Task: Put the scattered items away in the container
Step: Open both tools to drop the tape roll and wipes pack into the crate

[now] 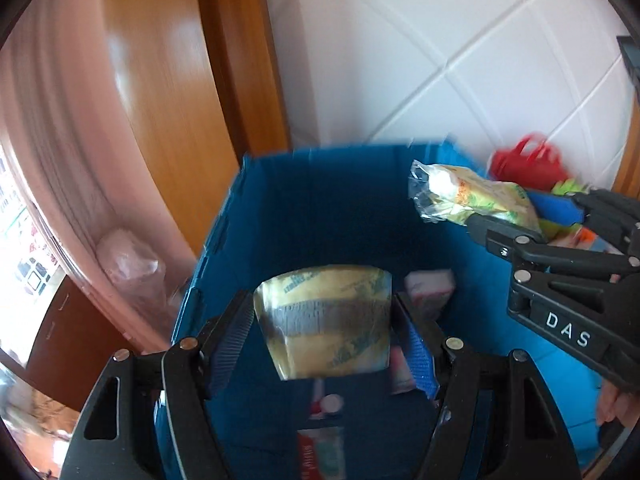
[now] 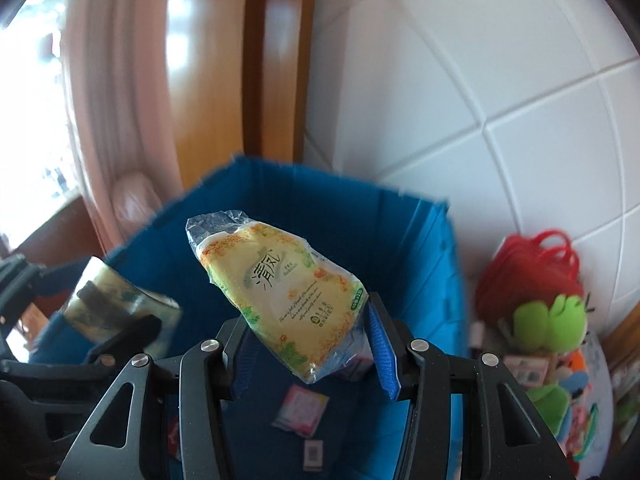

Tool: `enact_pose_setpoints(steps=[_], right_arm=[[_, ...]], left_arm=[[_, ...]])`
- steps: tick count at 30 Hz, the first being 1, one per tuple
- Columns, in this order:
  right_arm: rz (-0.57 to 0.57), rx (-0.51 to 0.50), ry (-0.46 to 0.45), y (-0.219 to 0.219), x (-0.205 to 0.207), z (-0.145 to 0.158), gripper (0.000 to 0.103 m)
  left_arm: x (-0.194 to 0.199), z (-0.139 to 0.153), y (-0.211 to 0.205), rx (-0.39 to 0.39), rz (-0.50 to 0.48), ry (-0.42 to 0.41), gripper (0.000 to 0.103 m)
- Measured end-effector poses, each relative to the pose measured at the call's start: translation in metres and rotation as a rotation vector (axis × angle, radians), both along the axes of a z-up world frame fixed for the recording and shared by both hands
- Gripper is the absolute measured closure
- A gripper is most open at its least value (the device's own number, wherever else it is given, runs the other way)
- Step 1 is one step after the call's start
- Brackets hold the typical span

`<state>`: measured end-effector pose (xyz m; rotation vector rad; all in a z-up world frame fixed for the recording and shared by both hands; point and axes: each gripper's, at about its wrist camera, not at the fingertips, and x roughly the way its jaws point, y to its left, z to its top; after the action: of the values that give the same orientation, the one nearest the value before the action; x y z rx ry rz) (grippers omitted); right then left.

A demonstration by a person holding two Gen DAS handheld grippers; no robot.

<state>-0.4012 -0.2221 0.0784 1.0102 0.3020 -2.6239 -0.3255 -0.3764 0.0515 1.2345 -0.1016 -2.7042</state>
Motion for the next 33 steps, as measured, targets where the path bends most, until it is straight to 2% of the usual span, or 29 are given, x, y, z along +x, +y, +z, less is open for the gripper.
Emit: enact_pose_setpoints(steps=[5,10,13,15,18,22,23,24,26,33], right_arm=[[-0.053,0.072,-0.181,-0.009,-0.041,-0.07,0.054],[-0.084,0.152,-0.387,0.004,-0.061,-0.152,0.054],[-0.083,0.185,-0.461,0.006,-0.064,-0.179,0.054],[-0.082,0.23,-0.49,0.006,-0.064,-0.193,0.054],[-0.081,0.256,-0.54,0.005,-0.067,-0.209,0.054],[-0.068,0.278,-0.565,0.005,-0.069,-0.218,0.045],[-0.068,0.288,-0.558,0.006,-0.07,-0.219,0.038],[-0.069,0.299,-0.547,0.005,-0.07,-0.218,0.024],[-0.067,0.309,-0.528,0.005,-0.073,-0.216,0.011],[-0.08,0.325,-0.557,0.005,-0.076,-0.216,0.003]], left_arm=[[-0.045,-0.073,-0.018,0.117,-0.013,-0.27,0.033],[-0.063,-0.137,-0.014,0.184,-0.036,-0.464,0.033],[-0.062,-0.171,-0.01,0.2,-0.026,-0.554,0.033],[-0.062,-0.184,-0.015,0.219,-0.019,-0.584,0.033],[-0.063,-0.192,-0.017,0.204,-0.003,-0.602,0.033],[-0.065,-0.202,-0.023,0.186,0.018,-0.661,0.033],[-0.064,-0.204,-0.024,0.182,0.023,-0.669,0.033],[-0.063,-0.207,-0.025,0.172,0.03,-0.676,0.032],[-0.063,-0.21,-0.027,0.156,0.038,-0.683,0.028],[-0.064,-0.204,-0.025,0.123,0.034,-0.666,0.027]])
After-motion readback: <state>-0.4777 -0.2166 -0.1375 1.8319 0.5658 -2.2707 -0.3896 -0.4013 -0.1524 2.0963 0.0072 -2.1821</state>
